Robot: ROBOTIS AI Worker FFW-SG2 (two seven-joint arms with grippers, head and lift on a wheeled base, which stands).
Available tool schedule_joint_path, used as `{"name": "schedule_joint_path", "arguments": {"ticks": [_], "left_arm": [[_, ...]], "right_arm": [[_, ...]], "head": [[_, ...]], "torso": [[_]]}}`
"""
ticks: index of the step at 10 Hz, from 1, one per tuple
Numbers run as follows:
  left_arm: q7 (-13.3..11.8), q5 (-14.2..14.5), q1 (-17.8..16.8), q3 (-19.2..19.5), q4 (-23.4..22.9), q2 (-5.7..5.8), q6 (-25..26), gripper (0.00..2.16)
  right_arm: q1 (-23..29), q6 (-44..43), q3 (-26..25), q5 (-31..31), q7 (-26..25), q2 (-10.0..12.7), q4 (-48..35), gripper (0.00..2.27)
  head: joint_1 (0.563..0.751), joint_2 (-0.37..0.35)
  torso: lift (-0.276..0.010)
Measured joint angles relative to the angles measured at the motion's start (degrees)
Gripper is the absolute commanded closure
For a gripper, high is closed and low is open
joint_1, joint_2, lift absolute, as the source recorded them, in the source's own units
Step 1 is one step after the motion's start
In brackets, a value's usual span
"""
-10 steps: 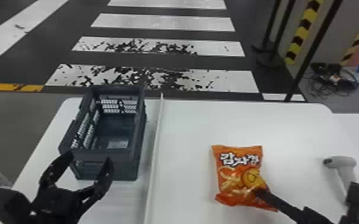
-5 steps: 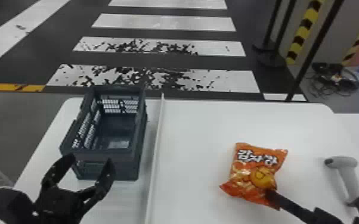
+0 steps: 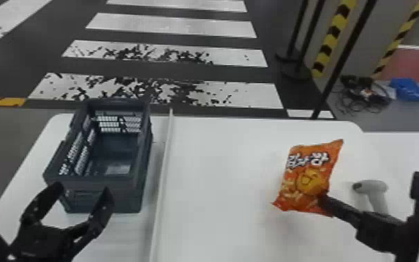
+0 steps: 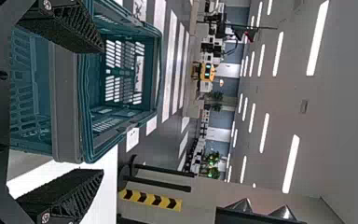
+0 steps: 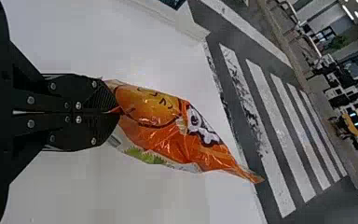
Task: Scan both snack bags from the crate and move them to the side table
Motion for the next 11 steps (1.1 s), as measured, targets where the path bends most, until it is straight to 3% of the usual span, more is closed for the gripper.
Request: {"name": "schedule_joint_path", "arguments": {"ticks": [1, 3, 5, 7, 8, 10, 11], "left_arm": [[-0.04, 0.00, 0.00, 0.00, -0.01, 0.00, 0.00, 0.08], [-0.21, 0.00, 0.00, -0.01, -0.04, 0.00, 0.00, 0.08], [-0.29, 0.00, 0.00, -0.01, -0.04, -0.06, 0.00, 0.08], [-0.31, 0.00, 0.00, -0.01, -0.04, -0.09, 0.00, 0.08], [-0.31, 0.00, 0.00, -0.01, 0.00, -0.09, 0.00, 0.08], [-0.31, 0.00, -0.01, -0.01, 0.10, -0.10, 0.00, 0.08], [-0.31, 0.00, -0.05, -0.01, 0.19, -0.09, 0.00, 0.08]], "right_arm": [[0.09, -0.02, 3.00, 7.11, -2.05, -1.62, -2.43, 2.25], [0.75, 0.41, 13.26, 27.06, -6.28, -5.11, -5.84, 2.25], [1.26, 4.04, 26.94, 49.80, -9.85, -8.40, -6.68, 2.25], [0.78, 7.91, 40.61, 68.38, -11.70, -11.96, -4.53, 2.25], [0.00, 9.20, 46.69, 74.48, -12.06, -13.27, -2.43, 2.25], [-1.97, 9.79, 55.47, 78.09, -12.15, -13.94, 1.51, 2.22], [-2.81, 9.71, 58.23, 77.03, -12.09, -13.93, 2.31, 1.97]], "head": [[0.695, -0.113], [0.695, -0.151], [0.695, -0.169], [0.695, -0.163], [0.695, -0.142], [0.695, -0.072], [0.695, -0.054]], "torso": [[-0.099], [-0.099], [-0.099], [-0.099], [-0.099], [-0.099], [-0.099]]}}
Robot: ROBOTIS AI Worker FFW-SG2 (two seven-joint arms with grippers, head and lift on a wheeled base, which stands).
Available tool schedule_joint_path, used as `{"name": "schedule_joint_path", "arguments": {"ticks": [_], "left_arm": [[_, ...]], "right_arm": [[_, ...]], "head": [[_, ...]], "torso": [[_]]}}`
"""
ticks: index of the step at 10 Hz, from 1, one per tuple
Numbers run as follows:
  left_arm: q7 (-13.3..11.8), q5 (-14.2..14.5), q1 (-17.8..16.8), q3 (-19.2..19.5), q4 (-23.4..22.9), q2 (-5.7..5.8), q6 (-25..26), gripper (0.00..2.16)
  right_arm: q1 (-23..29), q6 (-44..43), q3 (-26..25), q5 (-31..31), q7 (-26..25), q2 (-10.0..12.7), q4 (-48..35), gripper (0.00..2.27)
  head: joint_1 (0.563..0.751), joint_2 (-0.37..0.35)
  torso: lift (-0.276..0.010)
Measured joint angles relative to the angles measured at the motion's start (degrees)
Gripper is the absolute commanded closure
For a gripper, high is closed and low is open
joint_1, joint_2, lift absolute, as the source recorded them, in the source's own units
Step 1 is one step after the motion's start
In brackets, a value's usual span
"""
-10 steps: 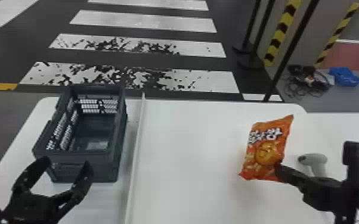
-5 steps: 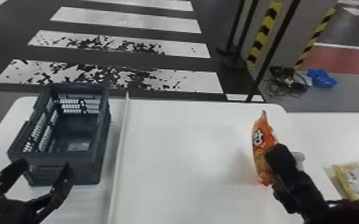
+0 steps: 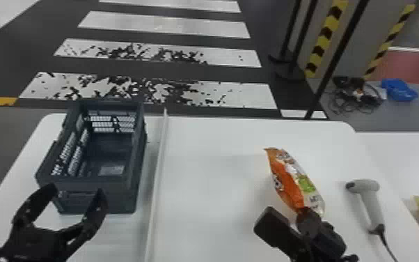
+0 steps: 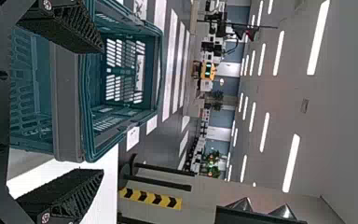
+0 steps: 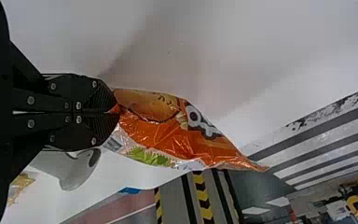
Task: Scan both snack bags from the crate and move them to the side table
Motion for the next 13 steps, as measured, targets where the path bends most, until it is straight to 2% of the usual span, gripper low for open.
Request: {"name": "schedule_joint_path", "arguments": {"ticks": [1, 2, 3, 5, 7, 10, 11, 12, 13], "left_arm": [[0.00, 0.00, -0.02, 0.00, 0.17, 0.00, 0.00, 0.08], [0.00, 0.00, -0.03, 0.00, 0.38, 0.02, 0.00, 0.08], [-0.01, 0.00, -0.03, 0.00, 0.45, 0.07, 0.00, 0.08], [-0.08, 0.08, -0.04, 0.00, 0.47, 0.18, 0.00, 0.08], [-0.09, 0.09, -0.04, 0.00, 0.45, 0.30, 0.00, 0.08], [-0.09, 0.09, -0.04, -0.15, 0.29, 0.36, 0.00, 0.08], [-0.09, 0.09, -0.04, -0.17, 0.29, 0.36, 0.00, 0.08], [-0.09, 0.09, -0.04, -0.17, 0.29, 0.41, 0.00, 0.08], [-0.11, 0.09, -0.04, -0.18, 0.29, 0.44, 0.00, 0.08]], "right_arm": [[-0.38, -0.45, 1.47, -2.48, 0.31, 0.07, -0.02, 1.35], [-0.42, -1.28, 2.08, -5.92, 0.26, 0.09, -0.48, 0.41], [-0.12, -2.05, 1.82, -10.33, 0.04, 0.11, -1.42, 0.02], [0.70, -2.66, -0.50, -17.36, -0.24, 0.33, -3.89, 0.02], [2.00, -3.41, -5.22, -23.43, -0.09, 0.57, -7.06, 0.04], [4.76, -6.77, -17.81, -38.75, 1.29, 1.51, -13.34, 0.06], [5.56, -8.87, -23.31, -45.67, 2.11, 2.50, -14.27, 0.09], [6.09, -10.68, -27.57, -51.24, 2.26, 3.69, -14.44, 0.18], [6.40, -12.04, -30.61, -55.22, 2.39, 4.81, -14.10, 0.48]], "head": [[0.695, -0.014], [0.695, 0.020], [0.695, 0.050], [0.695, 0.075], [0.695, 0.074], [0.695, 0.061], [0.695, 0.057], [0.695, 0.051], [0.695, 0.048]], "torso": [[-0.099], [-0.099], [-0.099], [-0.099], [-0.099], [-0.099], [-0.099], [-0.099], [-0.099]]}}
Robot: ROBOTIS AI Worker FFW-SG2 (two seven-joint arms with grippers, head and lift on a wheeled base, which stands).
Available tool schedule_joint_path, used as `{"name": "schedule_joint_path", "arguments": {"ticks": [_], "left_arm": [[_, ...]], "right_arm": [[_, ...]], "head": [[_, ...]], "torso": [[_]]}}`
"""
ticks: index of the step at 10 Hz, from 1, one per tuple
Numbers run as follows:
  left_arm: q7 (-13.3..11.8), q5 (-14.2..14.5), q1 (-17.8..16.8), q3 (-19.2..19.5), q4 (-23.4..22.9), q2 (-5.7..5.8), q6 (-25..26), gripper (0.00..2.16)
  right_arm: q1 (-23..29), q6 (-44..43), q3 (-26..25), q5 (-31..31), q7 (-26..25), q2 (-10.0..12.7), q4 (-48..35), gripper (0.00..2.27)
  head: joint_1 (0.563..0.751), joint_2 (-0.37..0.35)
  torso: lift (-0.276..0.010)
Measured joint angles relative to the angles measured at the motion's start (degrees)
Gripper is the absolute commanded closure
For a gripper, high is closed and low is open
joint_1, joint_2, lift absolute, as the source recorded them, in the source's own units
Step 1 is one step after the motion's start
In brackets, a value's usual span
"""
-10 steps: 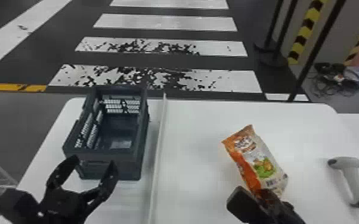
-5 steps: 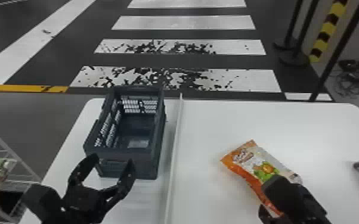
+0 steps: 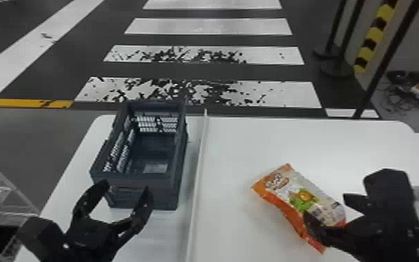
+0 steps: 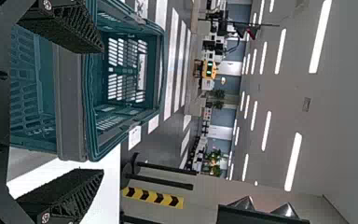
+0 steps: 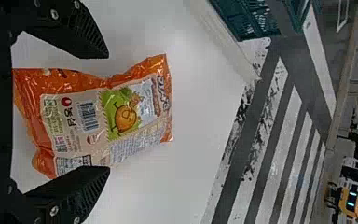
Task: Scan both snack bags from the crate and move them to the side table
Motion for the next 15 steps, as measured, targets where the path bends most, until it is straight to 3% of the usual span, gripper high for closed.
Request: {"name": "schedule_joint_path", "arguments": {"ticks": [1, 2, 3, 4, 9, 15], "left_arm": [[0.01, 0.00, 0.00, -0.02, 0.00, 0.01, 0.00, 0.08], [0.02, 0.00, -0.01, -0.10, 0.01, 0.00, 0.00, 0.08], [0.01, 0.00, -0.04, -0.15, 0.08, -0.05, 0.00, 0.08], [0.00, 0.00, -0.04, -0.17, 0.14, -0.08, 0.00, 0.08], [-0.15, 0.00, -0.06, -0.34, 0.20, -0.28, 0.00, 0.08], [-0.15, 0.00, 0.00, -0.21, 0.17, -0.43, 0.18, 0.08]], "right_arm": [[0.16, -1.29, -1.83, -2.39, 0.34, 0.82, 0.92, 1.03], [0.17, -2.24, -2.74, -3.91, 0.77, 1.50, 2.13, 1.72], [-0.09, -2.66, -3.08, -4.52, 1.65, 2.15, 3.37, 2.10], [-0.53, -2.81, -2.74, -4.56, 2.42, 2.45, 4.65, 2.25], [-6.37, -12.83, 2.73, -4.80, 11.32, 2.46, 14.13, 2.25], [-19.40, -16.21, 8.89, -4.74, 14.86, 3.06, 32.03, 2.25]], "head": [[0.695, 0.043], [0.695, 0.041], [0.695, 0.045], [0.695, 0.051], [0.695, 0.140], [0.695, 0.178]], "torso": [[-0.099], [-0.099], [-0.099], [-0.099], [-0.099], [-0.099]]}}
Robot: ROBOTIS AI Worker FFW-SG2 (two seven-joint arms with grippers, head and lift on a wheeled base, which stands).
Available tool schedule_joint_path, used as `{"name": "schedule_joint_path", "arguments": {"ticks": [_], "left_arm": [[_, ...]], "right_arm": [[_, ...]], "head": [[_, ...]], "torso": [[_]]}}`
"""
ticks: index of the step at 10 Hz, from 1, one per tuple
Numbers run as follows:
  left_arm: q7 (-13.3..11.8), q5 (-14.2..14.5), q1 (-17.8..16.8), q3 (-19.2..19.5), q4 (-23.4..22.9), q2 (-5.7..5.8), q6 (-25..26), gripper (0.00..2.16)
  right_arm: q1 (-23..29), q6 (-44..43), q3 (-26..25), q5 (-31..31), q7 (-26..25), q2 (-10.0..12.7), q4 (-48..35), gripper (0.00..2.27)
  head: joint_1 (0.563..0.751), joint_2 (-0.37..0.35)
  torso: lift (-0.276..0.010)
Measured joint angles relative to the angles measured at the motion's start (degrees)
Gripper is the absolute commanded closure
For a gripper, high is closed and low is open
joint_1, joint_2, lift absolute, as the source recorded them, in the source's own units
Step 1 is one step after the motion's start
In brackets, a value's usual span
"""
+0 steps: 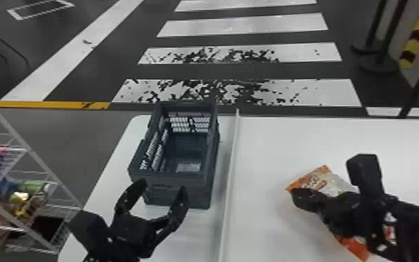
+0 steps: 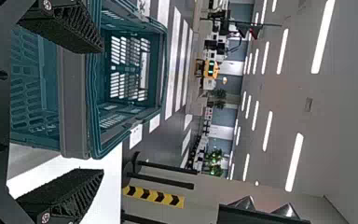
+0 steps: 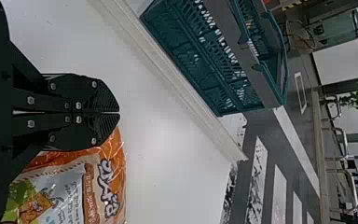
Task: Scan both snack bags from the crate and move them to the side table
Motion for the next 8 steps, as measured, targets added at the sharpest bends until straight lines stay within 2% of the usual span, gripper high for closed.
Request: {"name": "schedule_joint_path", "arguments": {"ticks": [3, 8], "left_arm": [[0.00, 0.00, 0.00, 0.18, 0.06, 0.00, 0.00, 0.08], [0.00, 0.00, 0.00, 0.21, 0.11, 0.02, 0.00, 0.08]], "right_arm": [[-5.72, -0.14, 1.40, 0.41, -0.02, 0.54, 8.31, 2.25], [-7.85, -2.00, -1.61, 0.93, -0.78, 0.31, 12.90, 2.25]], "head": [[0.695, 0.168], [0.695, 0.118]], "torso": [[-0.099], [-0.099]]}}
